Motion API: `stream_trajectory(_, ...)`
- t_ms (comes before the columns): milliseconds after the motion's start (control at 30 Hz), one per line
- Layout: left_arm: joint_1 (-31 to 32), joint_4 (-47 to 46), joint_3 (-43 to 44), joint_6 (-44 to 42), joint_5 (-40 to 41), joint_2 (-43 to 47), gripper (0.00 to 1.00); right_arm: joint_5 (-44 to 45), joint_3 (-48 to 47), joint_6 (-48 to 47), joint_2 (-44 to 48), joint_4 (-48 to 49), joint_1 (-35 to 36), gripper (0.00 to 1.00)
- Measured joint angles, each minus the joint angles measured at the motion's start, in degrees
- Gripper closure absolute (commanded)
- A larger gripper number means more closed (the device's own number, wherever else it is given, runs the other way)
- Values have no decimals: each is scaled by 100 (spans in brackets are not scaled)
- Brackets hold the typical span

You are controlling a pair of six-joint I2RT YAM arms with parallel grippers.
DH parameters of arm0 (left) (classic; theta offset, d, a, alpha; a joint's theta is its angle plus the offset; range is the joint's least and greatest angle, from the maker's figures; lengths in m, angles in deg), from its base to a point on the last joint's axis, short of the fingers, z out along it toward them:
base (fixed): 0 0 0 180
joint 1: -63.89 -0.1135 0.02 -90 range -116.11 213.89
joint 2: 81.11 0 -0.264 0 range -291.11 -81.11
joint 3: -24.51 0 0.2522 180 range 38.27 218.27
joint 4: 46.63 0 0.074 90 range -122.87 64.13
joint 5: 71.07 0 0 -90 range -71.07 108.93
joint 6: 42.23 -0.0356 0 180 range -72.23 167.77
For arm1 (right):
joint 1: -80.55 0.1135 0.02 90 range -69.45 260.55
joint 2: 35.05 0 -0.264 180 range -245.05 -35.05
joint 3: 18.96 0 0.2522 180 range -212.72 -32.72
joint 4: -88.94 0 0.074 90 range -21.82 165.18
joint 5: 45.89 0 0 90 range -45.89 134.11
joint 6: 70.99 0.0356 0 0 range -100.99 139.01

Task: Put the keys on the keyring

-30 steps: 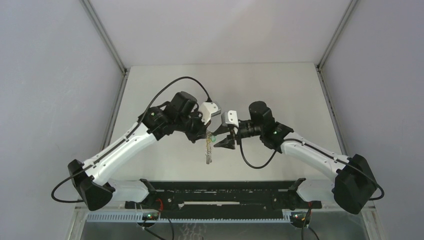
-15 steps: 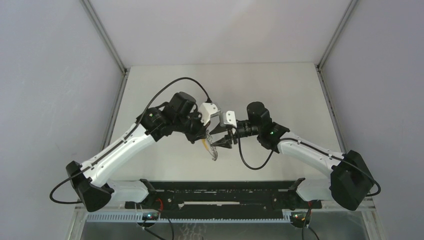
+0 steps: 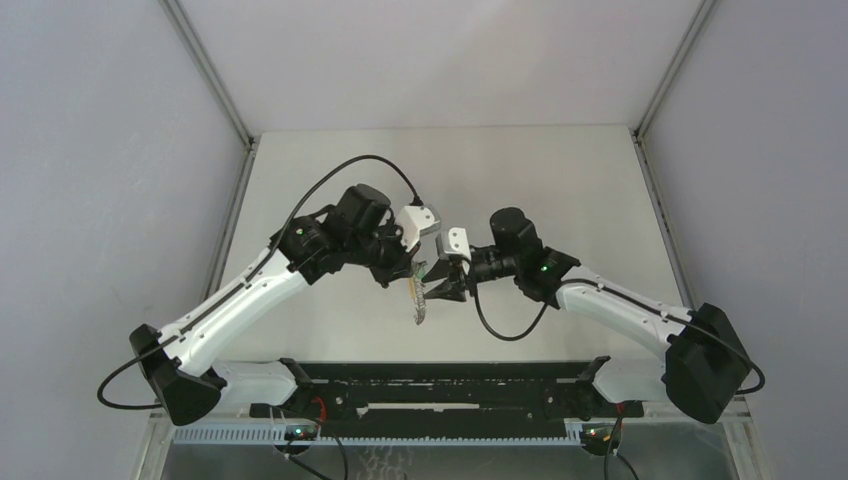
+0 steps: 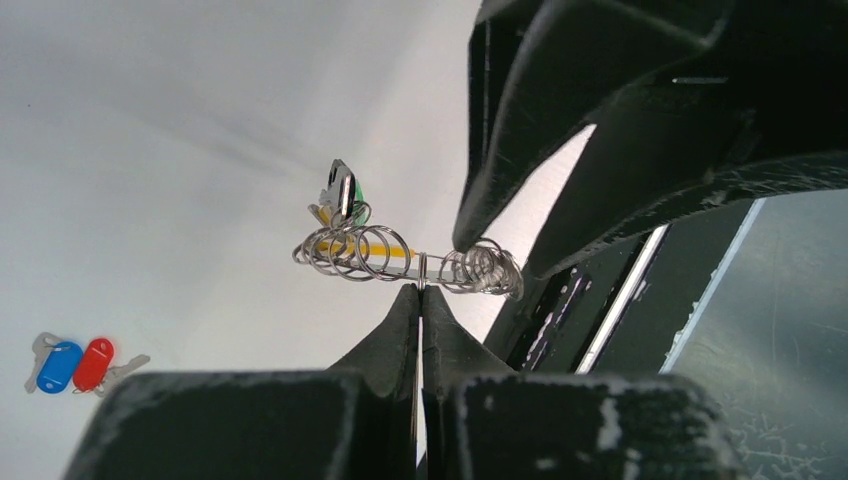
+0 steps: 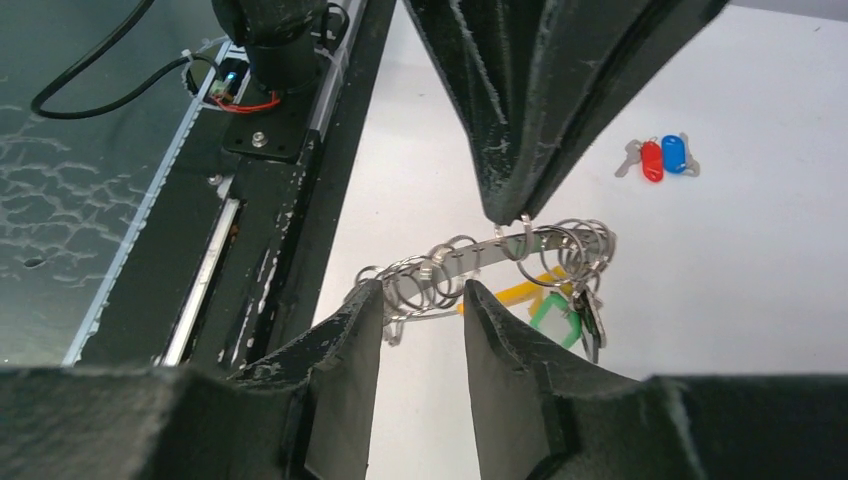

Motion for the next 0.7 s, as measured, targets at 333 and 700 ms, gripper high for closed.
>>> stream_trajectory(333, 2, -35, 0, 2, 61, 0, 100, 0, 0, -131, 363, -415, 153, 70)
stream_trajectory(700, 11, -33, 0, -48, -20, 2, 100, 389, 83, -63, 435, 201, -107, 70)
